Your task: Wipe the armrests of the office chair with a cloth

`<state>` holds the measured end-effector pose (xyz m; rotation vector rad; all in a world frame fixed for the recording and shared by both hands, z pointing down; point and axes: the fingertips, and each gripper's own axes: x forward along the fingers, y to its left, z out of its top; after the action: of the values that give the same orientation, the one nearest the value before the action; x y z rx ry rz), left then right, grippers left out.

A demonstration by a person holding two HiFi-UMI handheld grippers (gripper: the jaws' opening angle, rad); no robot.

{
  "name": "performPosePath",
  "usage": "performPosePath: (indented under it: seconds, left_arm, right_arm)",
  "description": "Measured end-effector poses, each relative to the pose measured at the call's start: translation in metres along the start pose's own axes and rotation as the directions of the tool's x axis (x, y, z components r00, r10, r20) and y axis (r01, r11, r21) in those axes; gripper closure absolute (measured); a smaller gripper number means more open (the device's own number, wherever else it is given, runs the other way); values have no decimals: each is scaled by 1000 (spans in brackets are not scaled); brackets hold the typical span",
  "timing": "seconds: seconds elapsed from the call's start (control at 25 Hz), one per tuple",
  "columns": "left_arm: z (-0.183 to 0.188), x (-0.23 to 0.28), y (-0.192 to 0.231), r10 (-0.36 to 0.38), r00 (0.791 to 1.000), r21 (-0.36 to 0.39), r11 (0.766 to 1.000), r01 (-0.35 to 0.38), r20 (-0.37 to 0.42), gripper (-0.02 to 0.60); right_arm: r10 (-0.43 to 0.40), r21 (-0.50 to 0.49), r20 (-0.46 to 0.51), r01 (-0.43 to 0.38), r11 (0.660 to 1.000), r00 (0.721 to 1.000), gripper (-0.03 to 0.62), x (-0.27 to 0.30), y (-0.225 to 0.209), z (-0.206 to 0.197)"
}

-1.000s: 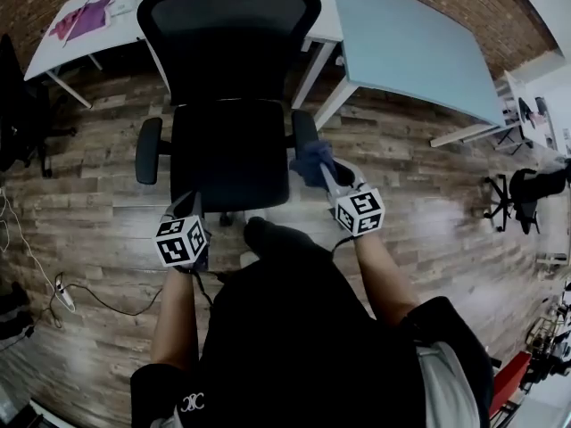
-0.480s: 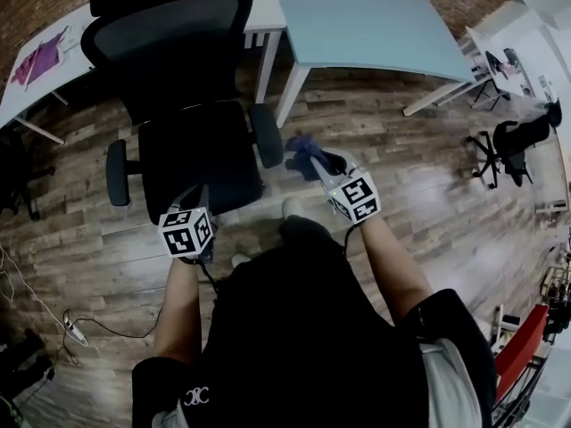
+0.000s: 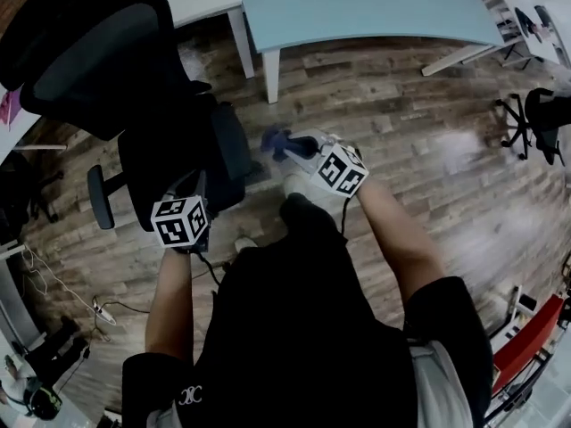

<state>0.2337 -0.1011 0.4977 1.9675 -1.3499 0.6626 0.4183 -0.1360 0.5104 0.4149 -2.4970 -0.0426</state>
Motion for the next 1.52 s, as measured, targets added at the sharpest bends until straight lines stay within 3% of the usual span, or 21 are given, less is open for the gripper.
performPosePath:
  seconds: [0.16, 0.32, 0.56, 0.8, 1.08, 1.52]
  left_arm:
    - [17, 22, -12, 67, 997, -58, 996, -70, -46, 577]
    - [8, 23, -19, 137, 980, -85, 985, -150, -141, 577]
    - [0, 27, -35, 189, 961, -130, 967, -218, -203, 577]
    - [-12, 19, -40, 228, 937, -175, 944, -279, -264, 577]
    - [-10, 31, -42, 228, 943, -173, 946, -273, -241, 577]
    - [-43, 27, -10, 284, 922, -225, 911, -345, -263, 577]
  right_arm:
    - [142, -56, -19, -143, 988, 990, 548, 32, -20, -37]
    - [301, -48, -24, -302, 952, 953, 548, 68, -10, -66]
    - [409, -40, -34, -410, 911, 912, 547, 121, -9, -90]
    - [504, -74, -32, -505, 860, 863, 548, 166, 4, -82]
    - [545, -60, -56, -548, 835, 837, 546, 209, 9, -88]
    - [520, 32, -71, -520, 854, 851, 548, 266, -4, -113]
